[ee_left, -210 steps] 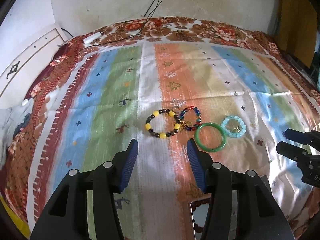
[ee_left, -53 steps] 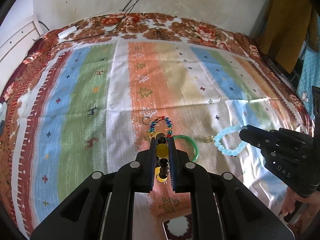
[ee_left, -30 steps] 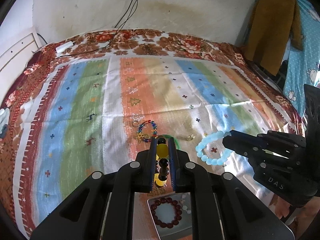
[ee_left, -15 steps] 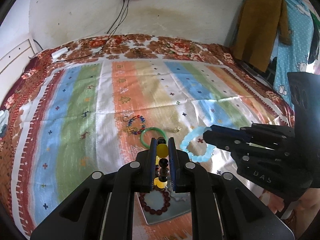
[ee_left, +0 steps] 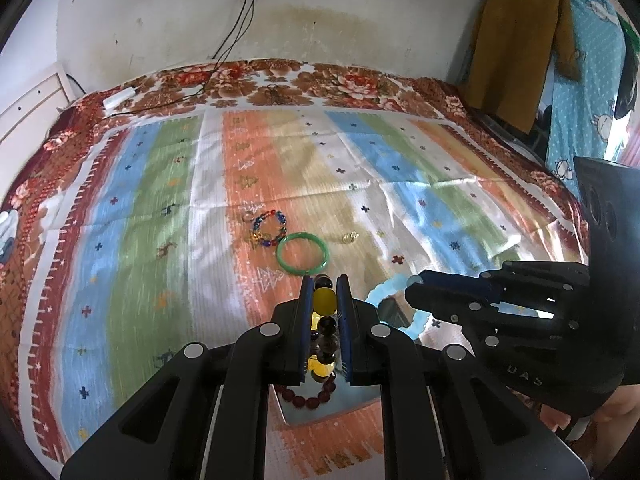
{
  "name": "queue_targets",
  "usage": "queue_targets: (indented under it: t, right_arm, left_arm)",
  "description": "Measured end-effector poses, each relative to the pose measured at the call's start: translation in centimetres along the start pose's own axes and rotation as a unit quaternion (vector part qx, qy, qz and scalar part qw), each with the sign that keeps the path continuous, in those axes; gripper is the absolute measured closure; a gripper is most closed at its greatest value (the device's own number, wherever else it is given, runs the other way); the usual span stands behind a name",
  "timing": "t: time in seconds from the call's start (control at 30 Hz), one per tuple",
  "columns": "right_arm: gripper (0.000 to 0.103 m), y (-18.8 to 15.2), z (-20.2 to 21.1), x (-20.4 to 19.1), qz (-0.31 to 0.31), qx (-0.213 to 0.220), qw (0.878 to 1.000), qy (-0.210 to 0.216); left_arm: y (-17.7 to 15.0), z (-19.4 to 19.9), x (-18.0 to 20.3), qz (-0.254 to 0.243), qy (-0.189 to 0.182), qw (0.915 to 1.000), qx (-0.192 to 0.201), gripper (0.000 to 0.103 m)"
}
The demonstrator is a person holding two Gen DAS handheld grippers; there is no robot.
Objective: Organize jewelry
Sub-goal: 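Carry both held bracelets over the tin and open both tools, then move both open tools forward to the multicolour bracelet and green bangle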
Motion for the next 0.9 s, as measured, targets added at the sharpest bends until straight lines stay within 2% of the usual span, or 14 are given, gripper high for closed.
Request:
queue_targets:
  t: [0.2,0.27,0.4,0.57,0.7,0.9]
  right_arm:
    - [0.091,-0.9,-0.7,-0.2,0.000,-0.019,1.000,0.009]
    - [0.091,-1.2,-0.9,-0.2,-0.004,-0.022,1.000,0.016]
    - [0.090,-1.3,-1.0,0.0,-0.008,-0.024,1.000,0.017]
    - [0.075,-1.2,-1.2,0.7,-0.015,-0.025,1.000,0.007]
    - [0.059,-1.2,-1.7,1.2,-0.017,-0.029,0.999,-0.008]
    - [0.058,-0.8,-2.2,2.1,-0.026,-0.033,0.999,-0.010]
  left_arm:
    - [-0.5,-0.3,0.0,0.003,0.004,1.0000,-0.005,0.091]
    - [-0.6,-0.5,-0.3,0.010,0.006,0.9999,-0.007,0.084]
    - [-0.5,-0.6,-0.9,0.018,0.015,0.9997,-0.006,0.083]
    - [-0.5,-0.7,-1.6,0.029,0.021,0.9993,-0.008,0.074]
    - [-0.4,-1.2,-2.0,0.030,0.028,0.9991,-0.014,0.067]
    - [-0.2,-2.2,-3.1,0.039,0.041,0.9980,-0.030,0.053]
Point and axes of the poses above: each gripper's, at about its wrist camera, not at the fingertips, and z roughly against the way its jaws point, x to its right, y to its top, the point moved 5 cm from there along -z, roughly the way its jaws point, and after that the axes turned 13 degrees about -x, right-handed, at the moved point
